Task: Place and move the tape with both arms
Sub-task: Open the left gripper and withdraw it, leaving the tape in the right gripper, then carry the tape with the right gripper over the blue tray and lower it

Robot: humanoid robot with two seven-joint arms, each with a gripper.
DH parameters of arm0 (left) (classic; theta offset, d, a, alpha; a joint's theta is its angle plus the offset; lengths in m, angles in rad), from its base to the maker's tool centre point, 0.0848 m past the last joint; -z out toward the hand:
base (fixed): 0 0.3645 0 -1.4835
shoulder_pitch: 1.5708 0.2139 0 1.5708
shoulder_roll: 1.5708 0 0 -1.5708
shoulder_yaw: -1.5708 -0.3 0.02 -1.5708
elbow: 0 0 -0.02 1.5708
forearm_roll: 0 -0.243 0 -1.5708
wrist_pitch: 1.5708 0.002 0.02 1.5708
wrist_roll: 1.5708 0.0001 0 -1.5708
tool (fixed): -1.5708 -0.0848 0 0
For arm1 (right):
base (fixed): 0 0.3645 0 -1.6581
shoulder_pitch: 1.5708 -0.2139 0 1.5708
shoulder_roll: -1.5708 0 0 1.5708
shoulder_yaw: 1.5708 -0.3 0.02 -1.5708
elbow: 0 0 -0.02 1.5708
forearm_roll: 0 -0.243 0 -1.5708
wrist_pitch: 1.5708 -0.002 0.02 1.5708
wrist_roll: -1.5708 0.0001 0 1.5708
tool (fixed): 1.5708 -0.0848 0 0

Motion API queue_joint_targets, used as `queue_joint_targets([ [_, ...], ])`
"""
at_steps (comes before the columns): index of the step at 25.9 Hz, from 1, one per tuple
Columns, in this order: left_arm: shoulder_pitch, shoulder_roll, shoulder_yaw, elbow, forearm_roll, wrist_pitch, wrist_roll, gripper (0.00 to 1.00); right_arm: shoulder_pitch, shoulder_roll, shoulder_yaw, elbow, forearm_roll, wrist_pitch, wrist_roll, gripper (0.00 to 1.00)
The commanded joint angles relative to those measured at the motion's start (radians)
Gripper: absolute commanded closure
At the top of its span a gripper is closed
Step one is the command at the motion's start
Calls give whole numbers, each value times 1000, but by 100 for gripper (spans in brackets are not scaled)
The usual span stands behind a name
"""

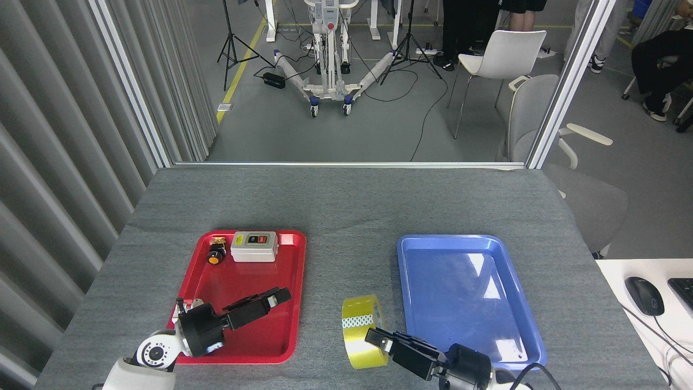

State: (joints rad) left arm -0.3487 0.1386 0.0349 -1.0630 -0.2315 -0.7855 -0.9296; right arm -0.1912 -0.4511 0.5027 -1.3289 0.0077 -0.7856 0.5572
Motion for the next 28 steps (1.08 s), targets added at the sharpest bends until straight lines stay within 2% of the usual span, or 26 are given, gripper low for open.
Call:
queue_joint_targets([
  [1,-13,-2,148,-12,-123,0,97,14,4,-35,-33,-4,2,0,-26,100],
  [4,-39,-11,260,-67,-420,0,242,15,16,-64,-108,-12,3,0,-34,100],
  [8,-24,-17,267,-199,-828,215,515,14,16,-136,-214,-10,26,0,-52,100],
  [10,4,-17,267,-238,-962,299,644,8,10,-167,-237,-3,52,0,-88,100],
  [11,20,-19,266,-249,-997,336,704,6,6,-192,-247,4,64,0,-128,100],
  [13,63,-19,266,-288,-1005,367,753,6,-22,-265,-248,7,106,0,-204,100],
  [15,126,-19,266,-376,-1013,411,755,6,-73,-314,-231,24,193,0,-287,100],
  [17,208,-24,260,-477,-1040,529,753,6,-108,-314,-196,39,319,20,-345,100],
  [19,287,-36,206,-577,-1085,669,749,6,-145,-316,-136,42,399,172,-381,100],
  [22,395,-36,123,-667,-1094,764,738,7,-201,-313,-33,68,410,345,-382,100],
  [23,412,-39,115,-667,-1095,781,736,11,-224,-310,-6,80,410,399,-376,100],
  [24,419,-45,112,-666,-1097,805,736,18,-246,-304,25,96,408,451,-370,100],
  [25,422,-54,105,-664,-1111,836,736,21,-269,-293,54,114,407,502,-350,100],
  [27,424,-77,65,-664,-1184,931,736,18,-320,-268,96,145,405,580,-292,100],
  [28,427,-88,39,-664,-1220,983,736,13,-335,-251,108,158,405,611,-269,100],
])
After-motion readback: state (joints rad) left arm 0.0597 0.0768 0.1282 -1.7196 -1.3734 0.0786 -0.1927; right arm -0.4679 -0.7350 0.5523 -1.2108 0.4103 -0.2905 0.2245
